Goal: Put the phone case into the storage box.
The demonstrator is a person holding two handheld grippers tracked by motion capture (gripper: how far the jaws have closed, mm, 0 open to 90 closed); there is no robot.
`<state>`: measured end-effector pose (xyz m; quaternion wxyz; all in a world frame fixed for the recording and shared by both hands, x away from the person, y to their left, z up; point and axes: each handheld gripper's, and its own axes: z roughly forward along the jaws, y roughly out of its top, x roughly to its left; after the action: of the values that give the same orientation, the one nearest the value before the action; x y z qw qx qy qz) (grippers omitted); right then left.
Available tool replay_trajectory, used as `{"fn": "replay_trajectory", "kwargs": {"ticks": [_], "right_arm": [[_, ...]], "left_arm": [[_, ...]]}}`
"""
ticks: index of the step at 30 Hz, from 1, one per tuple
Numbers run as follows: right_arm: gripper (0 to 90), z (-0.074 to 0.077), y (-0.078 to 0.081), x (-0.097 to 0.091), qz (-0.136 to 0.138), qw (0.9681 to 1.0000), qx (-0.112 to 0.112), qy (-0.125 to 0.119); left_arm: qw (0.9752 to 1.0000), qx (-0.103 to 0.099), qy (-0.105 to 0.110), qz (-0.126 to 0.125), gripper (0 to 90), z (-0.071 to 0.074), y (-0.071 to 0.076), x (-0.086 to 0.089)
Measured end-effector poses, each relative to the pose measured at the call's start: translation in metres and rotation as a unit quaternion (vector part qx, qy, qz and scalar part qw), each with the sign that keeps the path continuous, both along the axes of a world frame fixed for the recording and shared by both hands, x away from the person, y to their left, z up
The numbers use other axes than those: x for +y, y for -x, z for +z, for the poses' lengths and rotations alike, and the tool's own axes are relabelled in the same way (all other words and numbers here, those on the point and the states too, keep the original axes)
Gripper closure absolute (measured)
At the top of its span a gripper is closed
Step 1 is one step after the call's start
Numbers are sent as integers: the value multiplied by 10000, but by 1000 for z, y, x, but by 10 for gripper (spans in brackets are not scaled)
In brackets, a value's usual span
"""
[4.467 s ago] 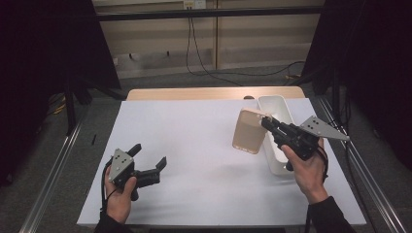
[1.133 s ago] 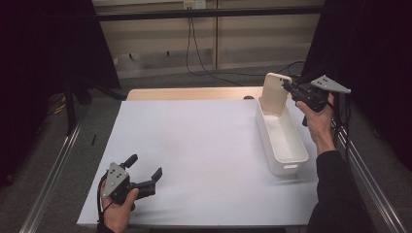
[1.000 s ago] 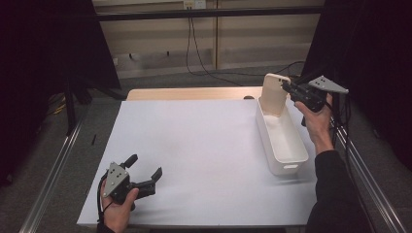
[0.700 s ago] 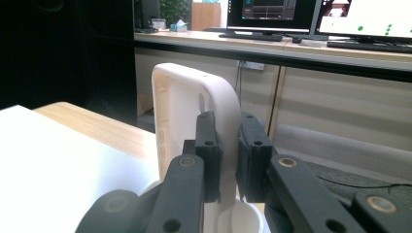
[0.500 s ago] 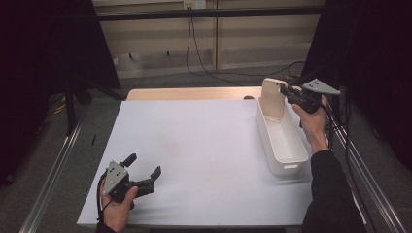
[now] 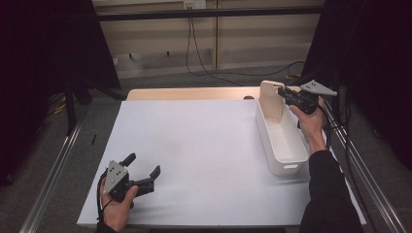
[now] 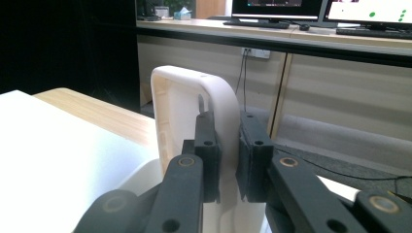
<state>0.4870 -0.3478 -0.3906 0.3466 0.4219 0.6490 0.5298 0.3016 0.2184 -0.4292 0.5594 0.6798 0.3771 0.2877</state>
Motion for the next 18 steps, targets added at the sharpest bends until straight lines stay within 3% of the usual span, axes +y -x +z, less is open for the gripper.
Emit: {"fn": "replay_trajectory", "kwargs": {"ticks": [8,18], "right_arm": [[781,-3,-6,-5,-163,9998,149,-7],[746,-8,-8,-11,-346,9987,269,267]], "left_arm": [[10000,-31,-66,-24,39,0,-1,-1],[10000,1,-62,-23,39,-1,-3,-3]]}}
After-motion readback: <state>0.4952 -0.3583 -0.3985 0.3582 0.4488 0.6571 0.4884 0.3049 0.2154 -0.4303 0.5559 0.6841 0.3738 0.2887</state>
